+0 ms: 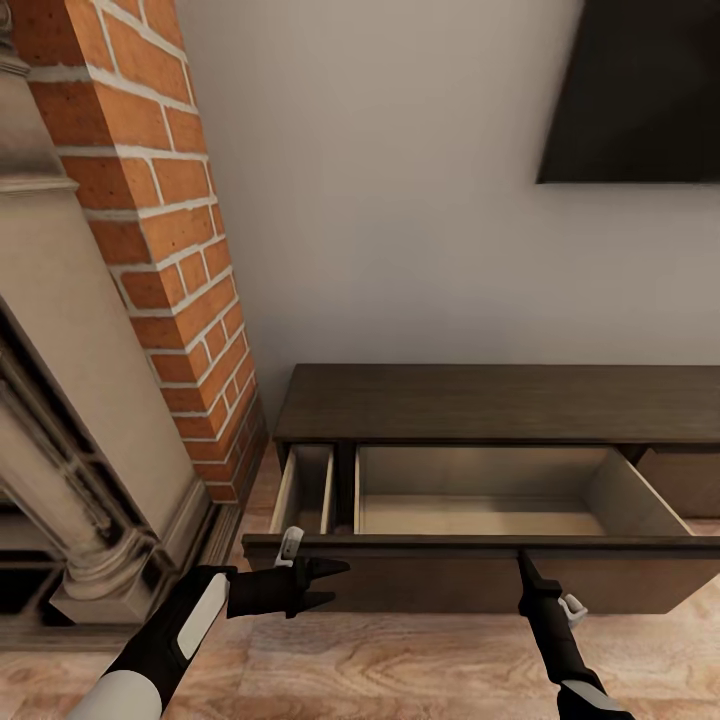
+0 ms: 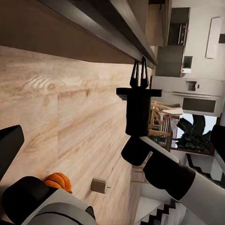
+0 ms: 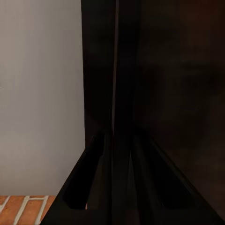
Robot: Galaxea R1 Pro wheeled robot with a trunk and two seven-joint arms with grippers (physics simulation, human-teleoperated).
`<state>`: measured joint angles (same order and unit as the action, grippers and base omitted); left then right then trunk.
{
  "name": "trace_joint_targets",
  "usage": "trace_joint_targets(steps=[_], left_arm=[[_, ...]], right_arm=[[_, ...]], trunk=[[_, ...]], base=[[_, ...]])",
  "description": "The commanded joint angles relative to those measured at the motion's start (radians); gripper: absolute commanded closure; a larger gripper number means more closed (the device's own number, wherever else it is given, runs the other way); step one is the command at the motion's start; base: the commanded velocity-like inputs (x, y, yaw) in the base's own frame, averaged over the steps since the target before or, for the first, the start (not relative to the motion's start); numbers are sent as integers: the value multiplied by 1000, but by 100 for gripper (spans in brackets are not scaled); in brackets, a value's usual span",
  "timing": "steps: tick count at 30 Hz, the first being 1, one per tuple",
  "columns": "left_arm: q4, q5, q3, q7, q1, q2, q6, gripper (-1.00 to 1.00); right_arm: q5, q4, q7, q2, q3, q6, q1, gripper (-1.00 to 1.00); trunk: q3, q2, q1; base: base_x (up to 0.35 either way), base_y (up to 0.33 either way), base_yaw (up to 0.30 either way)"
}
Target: Place each of the two pumpkins and all three candles from the living room inside a cabinet in the living room (use any cabinet), then make sure every cabinet is closed, and position the cauldron so it is next to a table in the living room.
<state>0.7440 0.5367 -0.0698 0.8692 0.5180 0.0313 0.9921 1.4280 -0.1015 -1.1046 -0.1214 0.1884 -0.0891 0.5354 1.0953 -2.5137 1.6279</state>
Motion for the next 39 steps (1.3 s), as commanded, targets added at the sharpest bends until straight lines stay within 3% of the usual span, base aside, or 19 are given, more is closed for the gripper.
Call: trace_joint_targets(steps=[1, 35, 36, 39], left_arm=[[0, 2, -2, 2, 1, 1, 3, -100], [0, 2, -2, 2, 1, 1, 3, -100], [0, 2, -2, 2, 1, 1, 3, -100], [0, 2, -2, 2, 1, 1, 3, -100]], right_arm=[[0, -4, -16, 0, 5, -14, 1, 100], [2, -4, -15, 0, 5, -14, 1, 100], [1, -4, -15, 0, 5, -14, 1, -100], [-1, -4, -13, 0, 5, -14, 1, -100]], trunk=[[1, 0, 0], [1, 0, 0], [1, 0, 0], [1, 0, 0]], base=[[-2, 0, 0], [-15, -5, 0], [0, 0, 0], [0, 0, 0]])
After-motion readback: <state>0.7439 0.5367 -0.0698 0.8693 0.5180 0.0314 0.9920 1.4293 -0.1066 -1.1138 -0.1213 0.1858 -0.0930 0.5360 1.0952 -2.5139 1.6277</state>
